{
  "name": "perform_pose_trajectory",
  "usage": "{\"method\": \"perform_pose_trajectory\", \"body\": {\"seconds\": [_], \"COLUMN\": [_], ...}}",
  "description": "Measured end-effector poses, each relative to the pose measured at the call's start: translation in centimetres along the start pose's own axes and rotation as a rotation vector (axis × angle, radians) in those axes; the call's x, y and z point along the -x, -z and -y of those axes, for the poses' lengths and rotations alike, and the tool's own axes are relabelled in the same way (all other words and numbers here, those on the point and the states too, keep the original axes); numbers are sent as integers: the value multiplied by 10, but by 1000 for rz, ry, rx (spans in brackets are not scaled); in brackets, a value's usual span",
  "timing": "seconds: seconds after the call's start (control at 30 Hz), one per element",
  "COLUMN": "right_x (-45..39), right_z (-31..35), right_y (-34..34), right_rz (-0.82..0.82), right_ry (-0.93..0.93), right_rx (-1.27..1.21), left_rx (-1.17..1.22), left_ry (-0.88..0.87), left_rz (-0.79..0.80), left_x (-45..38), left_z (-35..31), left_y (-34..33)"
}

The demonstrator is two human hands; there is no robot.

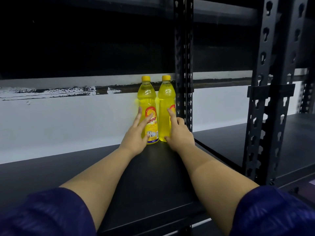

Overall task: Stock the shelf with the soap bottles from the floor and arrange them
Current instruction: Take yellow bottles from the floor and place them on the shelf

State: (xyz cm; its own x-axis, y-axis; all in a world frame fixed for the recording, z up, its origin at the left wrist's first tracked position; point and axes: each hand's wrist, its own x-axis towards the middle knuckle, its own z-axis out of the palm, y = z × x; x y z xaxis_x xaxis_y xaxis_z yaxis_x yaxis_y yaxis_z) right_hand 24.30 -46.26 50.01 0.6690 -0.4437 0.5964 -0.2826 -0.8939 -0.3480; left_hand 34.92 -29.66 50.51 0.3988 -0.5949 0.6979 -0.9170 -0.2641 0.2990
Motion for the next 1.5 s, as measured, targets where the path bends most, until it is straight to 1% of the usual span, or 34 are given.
{"method": "perform_pose_trajectory", "body": {"seconds": [0.27, 0.37, 0.43, 0.5, 0.7, 0.83, 0.93, 1.03, 1.17, 1.37, 1.5], "right_x": [-3, -3, -4, -5, -8, -6, -7, -7, -5, -7, -8], "right_z": [1, -4, -6, -7, -5, 1, 0, -6, -12, -13, -17], "right_y": [-5, -5, -6, -7, -6, -7, -7, -6, -3, -2, 0], "right_rz": [-29, -49, -2, 51, 27, -9, -40, -46, -44, -46, -45], "right_ry": [-34, -59, -55, -45, -113, -138, -191, -219, -204, -168, -141], "right_rx": [-67, -122, -202, -235, -178, -45, -4, -61, -167, -173, -236], "left_rx": [55, -45, -106, -65, 68, 76, 75, 25, -74, -250, -281], "left_ry": [-1, 5, 6, 4, 42, 36, 21, 24, 58, 80, 46], "left_rz": [18, -2, -24, -23, -11, 13, 68, 99, 123, 38, -36], "left_x": [2, 2, 2, 1, 0, 1, 0, 1, 1, -1, -2], "left_z": [2, 4, 5, 5, 2, 1, -1, -2, -2, -6, -12], "left_y": [-2, -1, 1, 2, 5, 3, 2, 0, -3, -7, -6]}}
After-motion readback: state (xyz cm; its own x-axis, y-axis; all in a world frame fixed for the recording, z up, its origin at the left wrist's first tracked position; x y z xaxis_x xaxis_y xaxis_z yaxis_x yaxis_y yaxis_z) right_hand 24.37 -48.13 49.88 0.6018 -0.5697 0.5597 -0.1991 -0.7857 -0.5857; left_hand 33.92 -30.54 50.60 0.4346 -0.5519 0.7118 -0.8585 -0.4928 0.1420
